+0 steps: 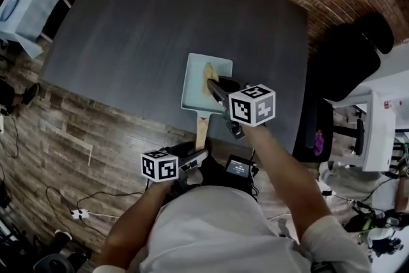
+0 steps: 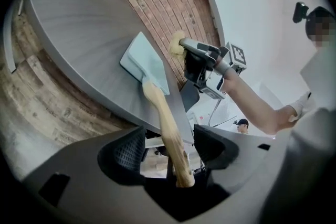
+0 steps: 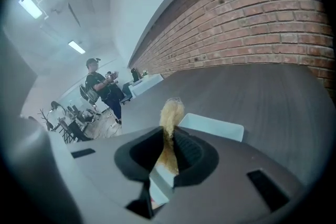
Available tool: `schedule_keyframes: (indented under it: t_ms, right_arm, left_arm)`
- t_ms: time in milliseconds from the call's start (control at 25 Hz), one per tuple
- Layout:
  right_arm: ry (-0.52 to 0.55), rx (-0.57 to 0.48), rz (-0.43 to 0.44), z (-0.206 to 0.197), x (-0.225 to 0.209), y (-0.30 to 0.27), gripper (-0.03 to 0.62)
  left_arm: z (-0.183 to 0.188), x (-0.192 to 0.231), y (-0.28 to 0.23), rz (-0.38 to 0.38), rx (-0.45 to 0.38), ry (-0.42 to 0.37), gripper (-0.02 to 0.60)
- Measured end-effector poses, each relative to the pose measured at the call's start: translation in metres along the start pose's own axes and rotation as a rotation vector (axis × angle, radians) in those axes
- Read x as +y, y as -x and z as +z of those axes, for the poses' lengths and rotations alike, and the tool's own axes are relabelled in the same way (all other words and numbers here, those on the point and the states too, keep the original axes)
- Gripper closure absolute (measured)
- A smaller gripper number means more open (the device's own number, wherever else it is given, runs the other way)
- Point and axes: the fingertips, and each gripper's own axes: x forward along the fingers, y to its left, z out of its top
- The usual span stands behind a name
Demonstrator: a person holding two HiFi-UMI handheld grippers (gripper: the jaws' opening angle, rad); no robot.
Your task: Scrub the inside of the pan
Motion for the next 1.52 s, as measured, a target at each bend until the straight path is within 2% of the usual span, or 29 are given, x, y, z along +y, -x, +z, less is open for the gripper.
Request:
schedule_keyframes:
  t_ms: [320, 440, 560, 840, 1200, 1520]
  right_arm:
    - [0.011, 0.118, -0.016, -0.012, -0.035, -0.056, 0.539]
    - [0.023, 0.148, -0.017, -0.014, -0.04, -0.072, 0.539]
    - [0.049, 0.171, -0.016, -0.013, -0.043, -0.086, 0.539]
    - [0.134, 0.22, -0.033, -0.011, -0.05, -0.112, 0.539]
    - [0.188, 0.246, -0.018, -0.014, -0.043, -0.122, 0.54]
    - [0.194, 0.251, -0.002, -0.023, -0.032, -0.12, 0.54]
  left_arm:
    - [-0.01, 0.01, -0.023, 0.047, 0.102, 0.067, 0.3]
    - [-0.009, 0.005, -0.026, 0.018, 0.116, 0.09, 0.375]
    - [-0.007, -0.003, -0.031, -0.011, 0.132, 0.096, 0.477]
    - [-0.007, -0.003, -0.033, -0.012, 0.173, 0.137, 0.492]
    - [-0.015, -0.002, -0.03, 0.02, 0.317, 0.054, 0.486]
    - [-0.02, -0.001, -0.033, 0.042, 0.389, -0.021, 0.476]
